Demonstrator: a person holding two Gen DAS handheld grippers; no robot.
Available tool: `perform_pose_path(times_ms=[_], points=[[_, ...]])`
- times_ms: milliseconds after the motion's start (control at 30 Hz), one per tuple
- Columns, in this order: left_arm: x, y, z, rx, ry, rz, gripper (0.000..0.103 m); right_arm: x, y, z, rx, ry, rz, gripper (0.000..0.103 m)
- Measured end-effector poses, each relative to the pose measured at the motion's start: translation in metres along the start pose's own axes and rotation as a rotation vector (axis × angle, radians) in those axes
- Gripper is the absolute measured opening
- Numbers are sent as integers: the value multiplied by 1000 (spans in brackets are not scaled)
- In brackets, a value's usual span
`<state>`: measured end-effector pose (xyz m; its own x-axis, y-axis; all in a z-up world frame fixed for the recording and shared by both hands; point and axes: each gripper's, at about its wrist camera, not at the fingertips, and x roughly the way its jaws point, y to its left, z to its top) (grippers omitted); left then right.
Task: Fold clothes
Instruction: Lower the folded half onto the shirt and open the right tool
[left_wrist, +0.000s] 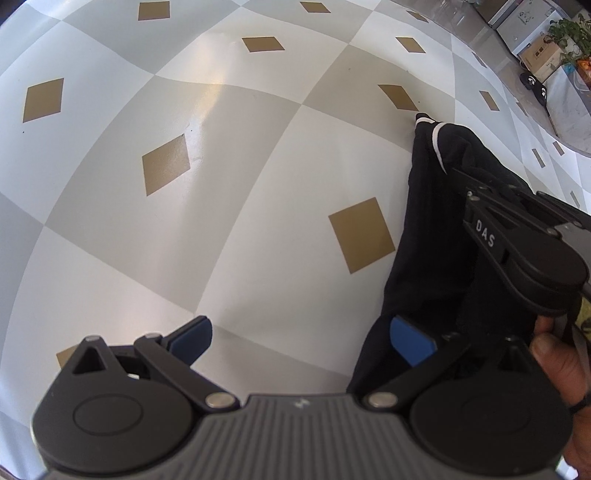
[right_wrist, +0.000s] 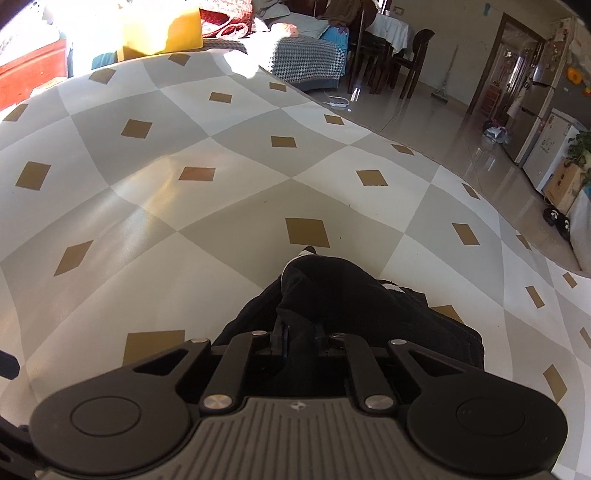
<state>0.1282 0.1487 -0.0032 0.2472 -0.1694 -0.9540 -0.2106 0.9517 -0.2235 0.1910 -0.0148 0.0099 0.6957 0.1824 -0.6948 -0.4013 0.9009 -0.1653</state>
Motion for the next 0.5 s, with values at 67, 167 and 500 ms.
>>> perform_pose_path(times_ms=[67, 167, 500], points=[[0, 0, 0, -2, -1, 0, 103, -14, -5, 5, 65, -98, -29, 8], [1, -1, 0, 2, 0, 3, 103, -21, -11, 12, 131, -172, -16, 9], [0, -3, 0, 0, -15, 20, 103, -26, -26, 9, 253, -121, 79, 34]])
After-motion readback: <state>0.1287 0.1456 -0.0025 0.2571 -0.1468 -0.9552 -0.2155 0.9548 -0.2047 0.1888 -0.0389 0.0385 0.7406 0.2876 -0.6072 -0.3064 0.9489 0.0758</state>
